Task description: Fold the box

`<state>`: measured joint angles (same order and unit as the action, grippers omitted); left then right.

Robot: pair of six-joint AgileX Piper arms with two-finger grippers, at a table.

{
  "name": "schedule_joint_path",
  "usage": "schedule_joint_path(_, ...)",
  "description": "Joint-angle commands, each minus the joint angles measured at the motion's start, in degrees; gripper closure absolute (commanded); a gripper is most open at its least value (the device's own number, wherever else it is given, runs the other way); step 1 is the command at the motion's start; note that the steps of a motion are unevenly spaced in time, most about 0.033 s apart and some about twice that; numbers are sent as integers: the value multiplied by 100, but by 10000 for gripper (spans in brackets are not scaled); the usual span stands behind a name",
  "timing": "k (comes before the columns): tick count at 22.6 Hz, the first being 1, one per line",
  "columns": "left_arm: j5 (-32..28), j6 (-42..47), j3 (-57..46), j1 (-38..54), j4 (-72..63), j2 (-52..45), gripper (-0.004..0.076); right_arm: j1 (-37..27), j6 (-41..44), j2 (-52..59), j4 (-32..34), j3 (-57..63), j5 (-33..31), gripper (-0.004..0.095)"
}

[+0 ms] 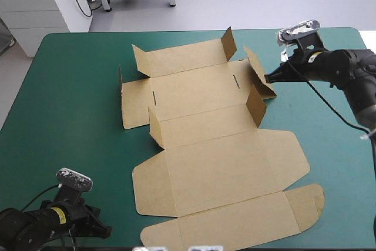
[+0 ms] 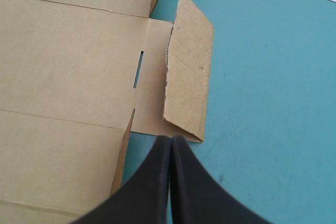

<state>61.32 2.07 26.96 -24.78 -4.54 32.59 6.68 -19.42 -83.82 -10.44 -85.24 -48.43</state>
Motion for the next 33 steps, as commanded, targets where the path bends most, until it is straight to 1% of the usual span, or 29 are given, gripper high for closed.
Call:
schedule_joint_path(1, -200, 29, 131, -13, -81, 19, 731, 14, -203, -219, -19, -577, 259, 926)
schedule_joint_path(3, -200, 29, 131, -13, -81, 19, 731, 98, -308, -453, 48, -745, 474, 922)
schedule_joint_path(6, -200, 29, 131, -13, -81, 19, 731, 320, -245, -798, 200, -994, 449, 922)
schedule_joint_path(8, -200, 29, 131, -13, -81, 19, 731, 508, 38, -1071, 537, -1187, 414, 922)
schedule_joint_path(10, -200, 29, 131, -13, -81, 19, 731, 758, 556, -1411, 1285, -1436, 410, 922)
schedule_joint_path(11, -200, 29, 131, -13, -81, 19, 731, 820, 704, -1522, 1547, -1519, 394, 921)
schedule_joint_path(12, -200, 29, 131, -13, -81, 19, 731, 880, 885, -1661, 1798, -1629, 311, 899)
schedule_joint_path(13, -200, -2, 131, -13, -81, 19, 731, 909, 961, -1781, 1855, -1703, 221, 855)
schedule_joint_path(15, -200, -55, 131, -13, -119, 19, 731, 918, 961, -2004, 1788, -1863, 38, 677)
schedule_joint_path(16, -200, -29, 131, -13, -119, 19, 731, 918, 961, -2152, 1714, -1968, -91, 492)
schedule_joint_path(17, -200, -29, 131, -13, -119, 19, 731, 918, 986, -2209, 1714, -2002, -143, 397)
schedule_joint_path(18, -200, -29, 131, -13, -119, 19, 731, 948, 1043, -2303, 1714, -2051, -211, 275)
schedule_joint_path(20, -200, -29, 131, -13, -119, 19, 731, 984, 1043, -2376, 1719, -2079, -256, 203)
schedule_joint_path(23, -200, -29, 131, -13, -119, 19, 731, 1092, 1170, -2566, 1865, -2175, -289, 195)
schedule_joint_path(29, -200, -29, 131, -13, -119, 19, 731, 1155, 1541, -2995, 2609, -2711, -845, 195)
schedule_joint_path(33, -200, -29, 131, -13, -119, 19, 731, 1155, 1588, -3214, 2902, -2997, -1086, 195)
